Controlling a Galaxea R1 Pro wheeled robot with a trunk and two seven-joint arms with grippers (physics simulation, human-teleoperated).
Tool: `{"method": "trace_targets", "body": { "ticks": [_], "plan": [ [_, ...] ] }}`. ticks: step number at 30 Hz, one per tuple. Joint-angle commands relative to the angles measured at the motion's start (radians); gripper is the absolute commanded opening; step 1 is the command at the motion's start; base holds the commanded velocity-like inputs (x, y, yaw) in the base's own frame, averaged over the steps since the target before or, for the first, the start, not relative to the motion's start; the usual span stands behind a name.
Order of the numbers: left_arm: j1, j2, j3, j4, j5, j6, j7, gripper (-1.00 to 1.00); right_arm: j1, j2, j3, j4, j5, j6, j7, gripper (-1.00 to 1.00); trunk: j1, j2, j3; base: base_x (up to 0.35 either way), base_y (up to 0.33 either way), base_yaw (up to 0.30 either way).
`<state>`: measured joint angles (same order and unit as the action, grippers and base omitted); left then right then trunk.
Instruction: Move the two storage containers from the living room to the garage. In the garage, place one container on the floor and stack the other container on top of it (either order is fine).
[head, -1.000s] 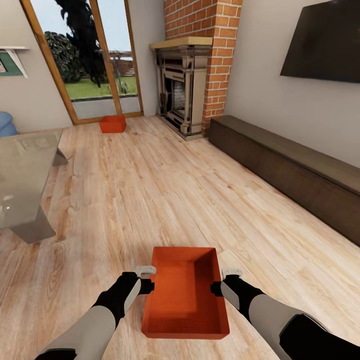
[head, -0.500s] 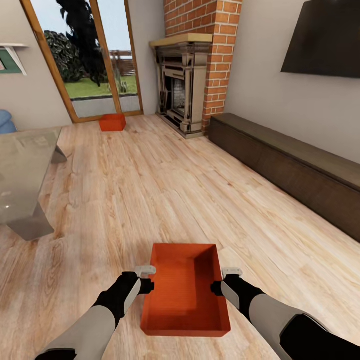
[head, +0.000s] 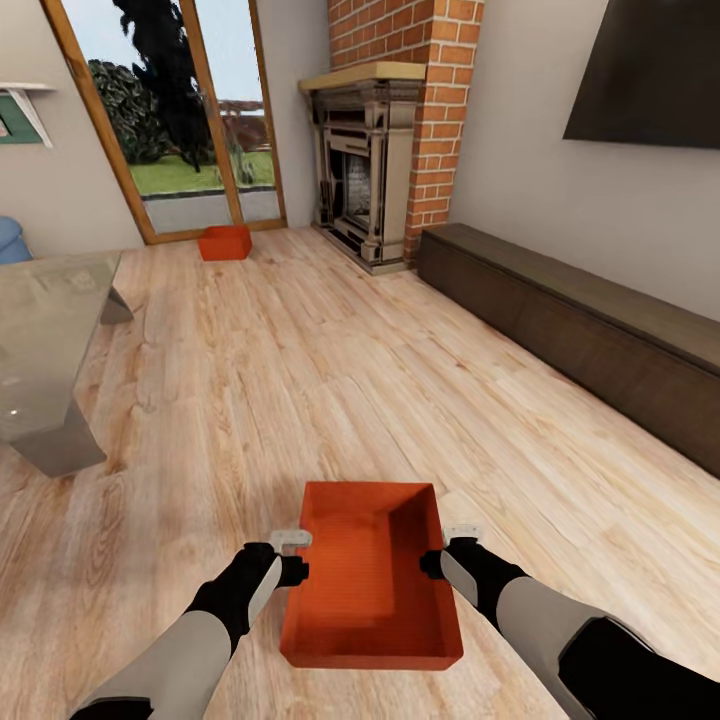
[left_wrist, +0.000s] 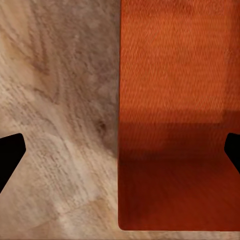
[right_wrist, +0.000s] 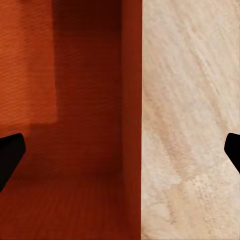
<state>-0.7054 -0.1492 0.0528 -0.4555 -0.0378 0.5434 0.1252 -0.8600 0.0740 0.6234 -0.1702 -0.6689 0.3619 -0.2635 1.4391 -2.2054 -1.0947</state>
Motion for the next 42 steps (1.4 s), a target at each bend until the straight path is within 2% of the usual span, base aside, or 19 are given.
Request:
{"method": "trace_targets", "body": {
  "ticks": [1,11,30,42],
  "plan": [
    [0.0,-0.001,0.005,-0.002,-0.004,0.005,0.001,1.0,0.0,0.0,0.008,-0.002,-0.009,0.005,-0.006,1.0,0.004,-0.008,-0.004,0.0,0.0,0.0],
    [0.0,-0.001,0.005,-0.004,-0.004,0.005,0.001,1.0,-0.001,0.0,0.009,-0.002,-0.009,0.005,-0.006,1.0,0.042,-0.078,-0.035,0.0,0.0,0.0],
    [0.0,0.0,0.005,-0.005,-0.004,0.004,0.001,1.0,-0.001,-0.012,0.011,-0.002,-0.008,0.005,-0.006,1.0,0.042,-0.078,-0.035,0.0,0.0,0.0],
    [0.0,0.0,0.005,-0.005,-0.004,0.004,0.001,1.0,-0.001,-0.013,0.013,-0.002,-0.008,0.004,-0.006,1.0,0.088,-0.162,-0.073,0.0,0.0,0.0]
  ]
}}
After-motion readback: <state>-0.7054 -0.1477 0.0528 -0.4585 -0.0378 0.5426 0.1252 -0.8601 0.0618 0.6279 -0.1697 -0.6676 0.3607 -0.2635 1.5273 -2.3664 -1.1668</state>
